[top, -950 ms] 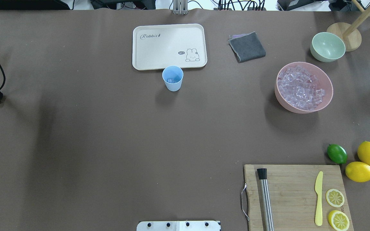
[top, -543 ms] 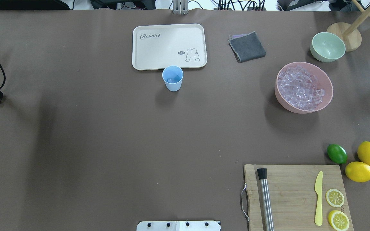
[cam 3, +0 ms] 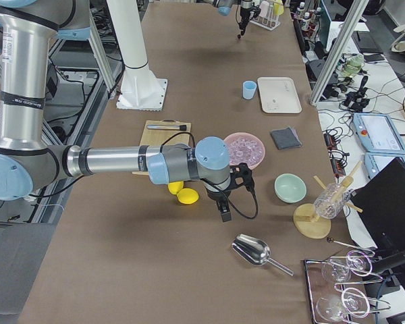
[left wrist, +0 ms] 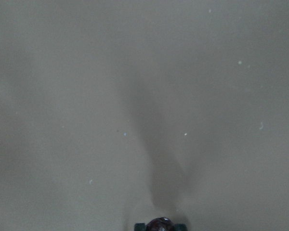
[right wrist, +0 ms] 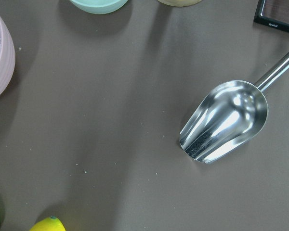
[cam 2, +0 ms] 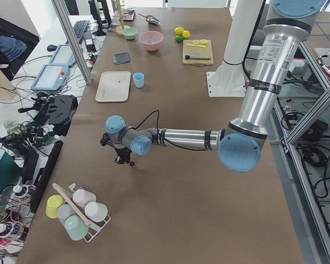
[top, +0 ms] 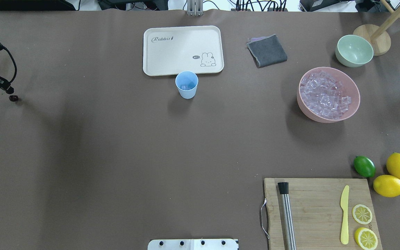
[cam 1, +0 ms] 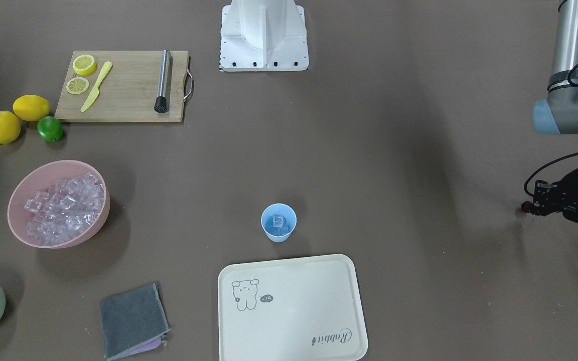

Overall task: Put ice and cherries in cup
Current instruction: 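Close the left gripper on the cherries and lift them, then carry the cherries with the left gripper over the blue cup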

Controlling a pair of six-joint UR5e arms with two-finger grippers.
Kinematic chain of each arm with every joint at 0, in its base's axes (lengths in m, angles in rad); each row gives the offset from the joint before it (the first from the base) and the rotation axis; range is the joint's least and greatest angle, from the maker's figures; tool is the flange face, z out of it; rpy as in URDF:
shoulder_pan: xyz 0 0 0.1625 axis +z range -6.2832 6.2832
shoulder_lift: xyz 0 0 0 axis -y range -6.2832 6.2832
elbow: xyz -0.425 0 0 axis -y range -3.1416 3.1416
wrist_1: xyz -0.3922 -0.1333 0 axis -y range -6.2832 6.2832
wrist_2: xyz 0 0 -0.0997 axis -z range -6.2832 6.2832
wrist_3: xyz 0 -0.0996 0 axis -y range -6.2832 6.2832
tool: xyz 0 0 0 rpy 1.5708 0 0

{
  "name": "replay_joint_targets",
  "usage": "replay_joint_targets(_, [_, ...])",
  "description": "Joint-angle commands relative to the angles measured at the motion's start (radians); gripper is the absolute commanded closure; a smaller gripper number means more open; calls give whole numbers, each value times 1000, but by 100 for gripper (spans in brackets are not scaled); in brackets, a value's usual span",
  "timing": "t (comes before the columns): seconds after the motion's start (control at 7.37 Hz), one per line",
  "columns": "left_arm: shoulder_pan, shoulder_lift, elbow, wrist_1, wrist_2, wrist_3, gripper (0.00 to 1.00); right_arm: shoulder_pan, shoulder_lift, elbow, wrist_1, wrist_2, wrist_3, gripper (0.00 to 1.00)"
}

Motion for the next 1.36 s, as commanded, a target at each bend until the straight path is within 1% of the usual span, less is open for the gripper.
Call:
replay_joint_targets(0.0, [-7,-56,-84,156,-4,-23,70,0,-3,1,1,0,0,1])
replay_joint_targets(0.14, [-7,-107,-182,343,-3,-45,70,0,-6,2,1,0,0,1])
replay_joint_targets(0.27, [-7,-180,-251,503,0,-91,70,1,-7,2,1,0,0,1])
replay_joint_targets(0.41, [-2,-231,-301,589,-3,-161,70,1,-9,1,1,0,0,1])
replay_joint_targets(0.54, [30,-303,-310,602,2,-350,70,3,-10,2,-2,0,0,1])
replay_joint_targets(0.68, [95,-354,-313,601,7,-498,70,1,-7,-5,-4,-3,0,1])
replay_joint_targets(0.81, [147,-421,-306,600,8,-636,70,1,2,-11,-36,-17,0,1])
replay_joint_targets(0.95, [192,-490,-290,595,46,-768,70,1,19,-10,-92,-14,6,1])
replay_joint_targets(1.09, [256,-571,-240,584,110,-884,70,1,17,-8,-97,-12,6,1])
replay_joint_targets(1.22, [298,-631,-185,540,147,-992,70,1,17,-8,-96,-17,6,1])
